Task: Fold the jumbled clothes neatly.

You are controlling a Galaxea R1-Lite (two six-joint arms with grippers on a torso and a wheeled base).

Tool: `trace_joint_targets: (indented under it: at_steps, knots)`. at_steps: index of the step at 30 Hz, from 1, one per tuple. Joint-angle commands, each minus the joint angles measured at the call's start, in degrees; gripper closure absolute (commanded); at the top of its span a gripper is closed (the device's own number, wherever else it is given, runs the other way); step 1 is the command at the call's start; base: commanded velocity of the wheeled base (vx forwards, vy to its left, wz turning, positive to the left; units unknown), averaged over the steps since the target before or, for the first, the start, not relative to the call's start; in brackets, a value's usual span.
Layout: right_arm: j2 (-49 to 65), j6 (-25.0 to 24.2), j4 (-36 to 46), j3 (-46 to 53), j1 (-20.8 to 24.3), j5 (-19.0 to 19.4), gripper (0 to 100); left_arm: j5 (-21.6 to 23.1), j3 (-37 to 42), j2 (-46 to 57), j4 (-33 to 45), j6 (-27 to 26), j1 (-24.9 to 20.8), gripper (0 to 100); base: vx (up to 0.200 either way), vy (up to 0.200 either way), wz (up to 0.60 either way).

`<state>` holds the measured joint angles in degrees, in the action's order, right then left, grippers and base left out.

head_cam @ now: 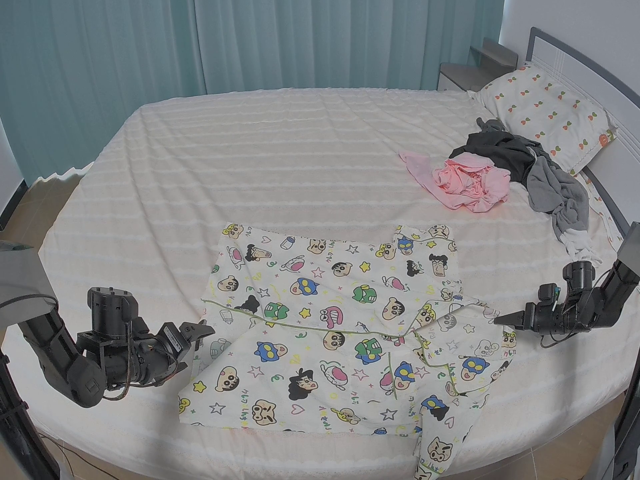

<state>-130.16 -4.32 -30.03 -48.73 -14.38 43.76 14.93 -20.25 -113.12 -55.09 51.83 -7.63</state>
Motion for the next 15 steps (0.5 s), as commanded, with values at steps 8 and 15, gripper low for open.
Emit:
trace_joint_targets:
  at_steps: [8,15]
  knots:
    - [10.0,3.6,-3.1,8.6,5.0,-5.3,100,-0.3,0.0,-0.1,0.0,-0.2,-0.1,0,0.0,0.0,0.0]
    - [4.1,8.1,-16.6,16.3,14.7,-27.1,100,-0.4,0.0,-0.1,0.0,-0.2,-0.1,0,0.0,0.0,0.0]
